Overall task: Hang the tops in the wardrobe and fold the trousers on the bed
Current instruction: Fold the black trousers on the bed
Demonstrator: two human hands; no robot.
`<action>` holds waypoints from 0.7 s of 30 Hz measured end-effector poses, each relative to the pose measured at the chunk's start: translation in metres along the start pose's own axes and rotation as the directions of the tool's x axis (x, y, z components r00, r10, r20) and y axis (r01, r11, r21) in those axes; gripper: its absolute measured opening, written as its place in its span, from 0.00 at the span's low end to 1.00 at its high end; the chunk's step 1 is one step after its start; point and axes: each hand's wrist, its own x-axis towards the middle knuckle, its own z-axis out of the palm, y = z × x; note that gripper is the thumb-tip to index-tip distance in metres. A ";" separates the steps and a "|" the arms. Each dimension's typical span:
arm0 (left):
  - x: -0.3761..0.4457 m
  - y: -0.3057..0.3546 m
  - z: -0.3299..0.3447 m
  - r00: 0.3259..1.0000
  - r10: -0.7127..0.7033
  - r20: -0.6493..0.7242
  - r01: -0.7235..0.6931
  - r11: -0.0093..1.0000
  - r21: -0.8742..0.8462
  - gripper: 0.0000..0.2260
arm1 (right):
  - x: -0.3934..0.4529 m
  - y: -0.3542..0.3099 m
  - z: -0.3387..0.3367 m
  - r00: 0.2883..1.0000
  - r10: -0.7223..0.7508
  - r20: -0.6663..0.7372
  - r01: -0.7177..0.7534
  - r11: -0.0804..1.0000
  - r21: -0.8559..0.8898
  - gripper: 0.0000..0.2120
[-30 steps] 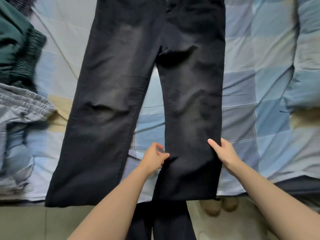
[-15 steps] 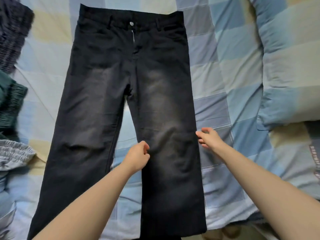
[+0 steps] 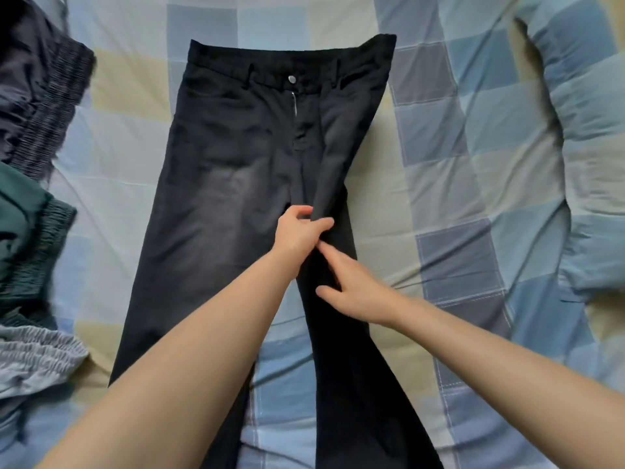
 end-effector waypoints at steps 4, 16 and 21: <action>0.022 -0.011 -0.040 0.995 0.087 -0.051 -0.064 0.934 0.352 0.16 | 0.038 -0.014 -0.005 0.940 0.143 -0.310 -0.178 0.980 -0.087 0.09; 0.019 0.007 -0.129 0.962 0.167 0.214 -0.148 0.984 -0.102 0.07 | 0.238 -0.109 -0.044 0.690 0.432 -0.580 -0.470 0.878 0.095 0.14; 0.070 0.007 -0.239 0.994 0.047 -0.096 -0.064 0.982 -0.180 0.08 | 0.306 -0.164 -0.025 0.807 0.456 -0.376 -0.237 0.832 0.501 0.32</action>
